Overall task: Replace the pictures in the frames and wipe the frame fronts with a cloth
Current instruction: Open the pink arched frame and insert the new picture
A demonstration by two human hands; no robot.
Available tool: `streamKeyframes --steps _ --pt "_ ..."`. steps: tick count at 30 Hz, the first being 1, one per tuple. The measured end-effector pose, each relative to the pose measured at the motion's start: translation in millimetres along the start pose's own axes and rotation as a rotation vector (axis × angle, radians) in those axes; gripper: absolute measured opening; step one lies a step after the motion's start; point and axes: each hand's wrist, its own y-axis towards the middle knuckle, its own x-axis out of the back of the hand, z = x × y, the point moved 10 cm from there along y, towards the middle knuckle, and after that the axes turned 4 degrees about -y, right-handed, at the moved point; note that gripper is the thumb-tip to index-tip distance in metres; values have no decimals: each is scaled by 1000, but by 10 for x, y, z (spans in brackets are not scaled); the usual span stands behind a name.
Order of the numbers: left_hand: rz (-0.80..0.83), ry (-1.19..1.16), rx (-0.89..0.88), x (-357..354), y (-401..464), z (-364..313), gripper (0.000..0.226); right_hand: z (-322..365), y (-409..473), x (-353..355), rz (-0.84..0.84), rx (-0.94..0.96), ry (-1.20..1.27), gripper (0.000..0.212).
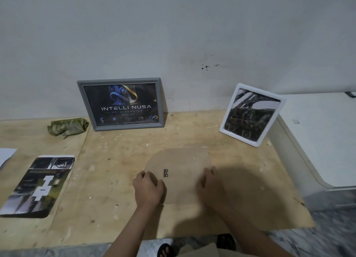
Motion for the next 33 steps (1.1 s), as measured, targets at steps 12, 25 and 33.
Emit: streamKeyframes --steps 12,25,33 --pt "26 114 -63 -74 -70 1 40 64 -69 -76 -6 104 -102 59" --pt "210 163 -122 -344 -246 0 126 -595 -23 236 103 -241 183 39" --pt "215 39 -88 -372 -255 9 128 -517 83 231 225 -227 108 29"
